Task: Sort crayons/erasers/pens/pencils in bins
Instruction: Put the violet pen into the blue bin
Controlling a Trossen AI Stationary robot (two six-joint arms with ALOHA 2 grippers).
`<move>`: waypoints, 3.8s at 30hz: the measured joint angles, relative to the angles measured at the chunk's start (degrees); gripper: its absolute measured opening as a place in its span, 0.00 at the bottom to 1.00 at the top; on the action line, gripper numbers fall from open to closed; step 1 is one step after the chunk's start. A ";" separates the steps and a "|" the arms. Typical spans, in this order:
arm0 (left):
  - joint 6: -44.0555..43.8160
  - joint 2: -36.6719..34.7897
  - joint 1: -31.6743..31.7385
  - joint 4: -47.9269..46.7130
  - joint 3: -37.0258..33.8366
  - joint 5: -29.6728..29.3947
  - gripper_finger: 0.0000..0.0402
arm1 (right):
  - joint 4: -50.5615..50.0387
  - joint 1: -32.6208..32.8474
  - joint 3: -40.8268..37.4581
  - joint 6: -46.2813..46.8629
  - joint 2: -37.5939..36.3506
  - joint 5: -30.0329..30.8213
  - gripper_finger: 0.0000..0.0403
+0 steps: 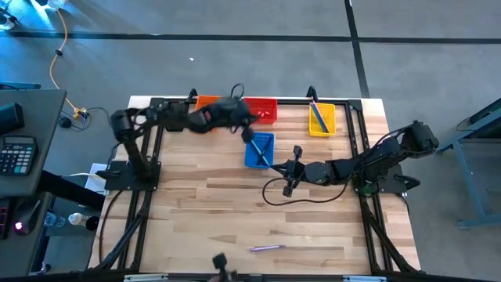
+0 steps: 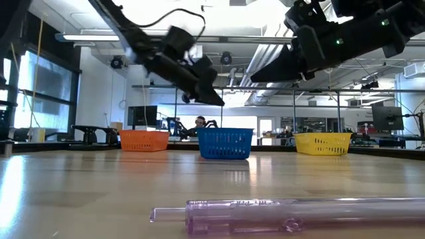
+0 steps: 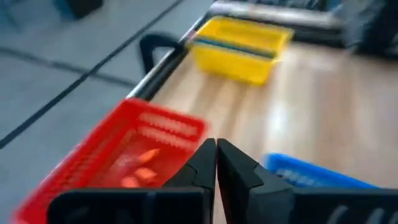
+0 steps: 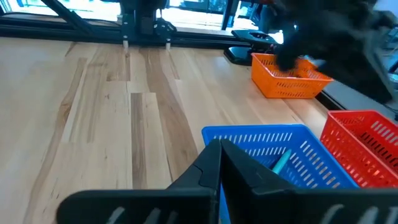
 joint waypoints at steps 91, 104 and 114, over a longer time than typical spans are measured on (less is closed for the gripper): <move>-2.65 -26.49 -22.30 55.25 -56.07 -7.91 0.00 | -91.29 22.58 73.06 29.73 47.59 -22.31 0.02; -2.19 -26.49 -22.30 55.21 -56.07 -7.54 0.00 | -104.62 12.66 73.06 1.37 35.17 -8.87 0.03; -1.17 -26.49 -21.89 55.16 -56.07 -7.92 0.00 | -106.35 -3.01 73.02 -36.51 33.96 -0.05 0.04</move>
